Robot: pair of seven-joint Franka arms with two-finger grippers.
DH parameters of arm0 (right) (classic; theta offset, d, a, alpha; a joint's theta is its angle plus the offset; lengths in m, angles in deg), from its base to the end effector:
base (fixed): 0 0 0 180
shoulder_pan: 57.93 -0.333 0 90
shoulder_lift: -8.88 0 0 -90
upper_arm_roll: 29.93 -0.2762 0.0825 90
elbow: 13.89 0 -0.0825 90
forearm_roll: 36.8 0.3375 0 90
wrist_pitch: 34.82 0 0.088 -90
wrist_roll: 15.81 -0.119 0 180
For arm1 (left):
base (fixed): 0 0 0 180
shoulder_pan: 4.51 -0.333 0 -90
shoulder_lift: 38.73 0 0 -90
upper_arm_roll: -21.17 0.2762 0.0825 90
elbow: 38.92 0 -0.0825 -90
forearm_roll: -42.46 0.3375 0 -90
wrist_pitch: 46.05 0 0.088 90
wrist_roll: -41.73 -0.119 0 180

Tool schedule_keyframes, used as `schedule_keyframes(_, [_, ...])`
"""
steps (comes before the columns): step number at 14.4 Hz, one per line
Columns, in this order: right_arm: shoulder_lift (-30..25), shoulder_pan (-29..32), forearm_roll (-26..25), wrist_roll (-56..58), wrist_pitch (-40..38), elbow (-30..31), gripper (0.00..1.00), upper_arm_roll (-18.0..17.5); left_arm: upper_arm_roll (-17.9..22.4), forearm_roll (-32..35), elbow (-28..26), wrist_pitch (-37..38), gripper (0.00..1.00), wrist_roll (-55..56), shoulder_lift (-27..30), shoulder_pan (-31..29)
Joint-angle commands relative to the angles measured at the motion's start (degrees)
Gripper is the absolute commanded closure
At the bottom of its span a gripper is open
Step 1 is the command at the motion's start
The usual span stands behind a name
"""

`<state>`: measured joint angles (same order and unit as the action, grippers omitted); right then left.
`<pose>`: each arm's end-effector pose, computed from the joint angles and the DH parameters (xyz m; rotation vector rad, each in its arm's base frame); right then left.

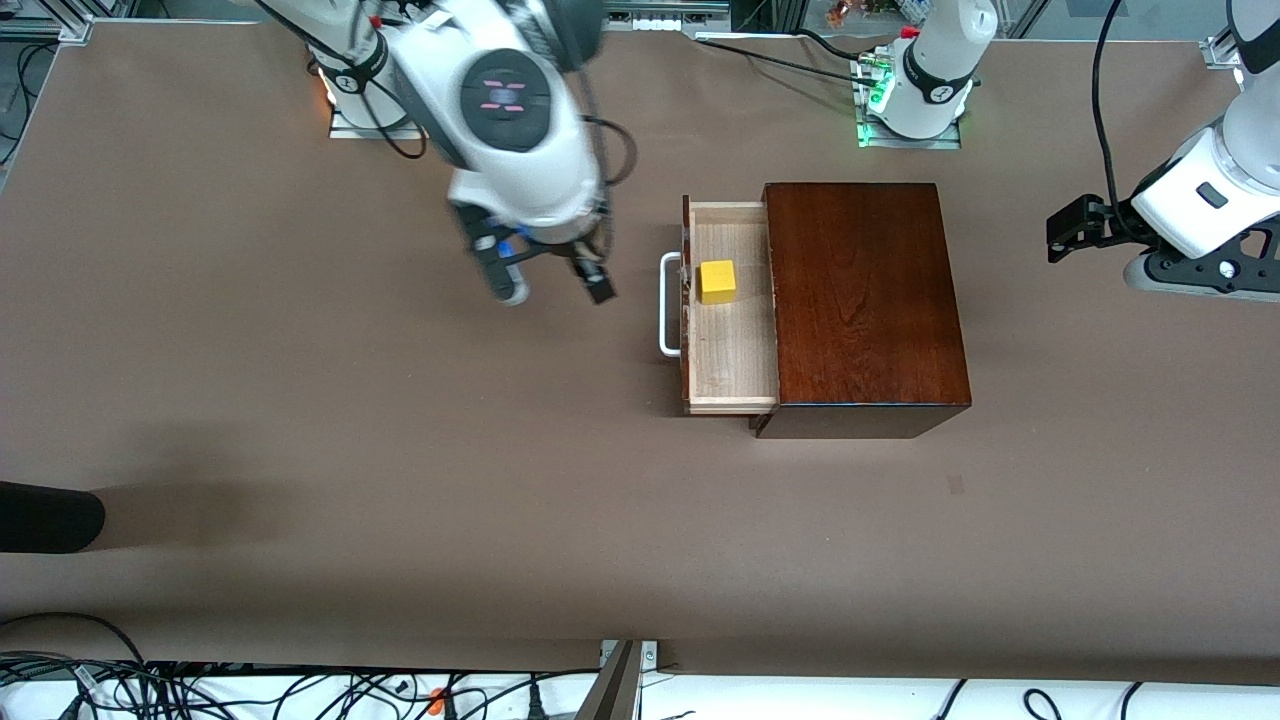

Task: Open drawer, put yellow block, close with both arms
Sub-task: 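Open the right gripper and withdraw it while the left gripper approaches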

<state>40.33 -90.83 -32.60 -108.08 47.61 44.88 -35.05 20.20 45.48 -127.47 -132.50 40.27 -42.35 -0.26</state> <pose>0.4942 0.3795 0.4787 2.7207 -1.4026 -0.2539 0.5143 -0.0402 0.5461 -3.0778 0.1787 0.1513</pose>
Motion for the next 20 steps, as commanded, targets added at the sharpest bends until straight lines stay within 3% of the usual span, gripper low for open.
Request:
schedule_keyframes(1, [-6.9,0.4,1.2,18.5,-1.7,8.2,0.0,5.6,-1.0,-1.3,-0.2,0.7,0.0,-0.9,-0.3,1.3])
schedule_keyframes(4, [-15.9,0.4,1.1,41.9,-0.7,20.4,0.0,14.4,-6.6,-1.3,-0.1,2.5,0.0,-1.0,-2.9,2.0])
schedule_keyframes(6, [-19.2,0.4,0.5,54.3,-0.4,24.4,0.0,19.6,-10.7,-1.3,-0.1,2.8,0.0,-1.1,-5.1,2.2])
schedule_keyframes(9, [-24.4,0.4,-0.2,67.4,2.2,31.1,0.0,25.1,-17.4,-1.3,0.2,3.1,0.0,-1.6,-9.3,3.0])
schedule_keyframes(11, [-26.8,0.5,-2.4,75.1,4.6,34.2,0.0,27.1,-21.2,-1.3,3.4,2.6,0.0,-1.7,-13.4,5.1])
schedule_keyframes(13, [-29.5,4.7,-4.6,79.0,6.2,37.4,0.0,25.7,-22.2,-1.1,8.5,2.2,0.0,-2.1,-18.7,9.7])
schedule_keyframes(17, [-29.5,25.6,-7.0,89.7,6.3,36.6,0.0,10.6,-22.2,-0.9,8.9,-8.5,0.0,-15.6,-21.6,15.8])
schedule_keyframes(20, [-29.5,33.6,-7.2,91.7,5.6,35.2,0.0,4.1,-22.2,-0.4,8.7,-18.9,0.0,-30.4,-25.2,18.8])
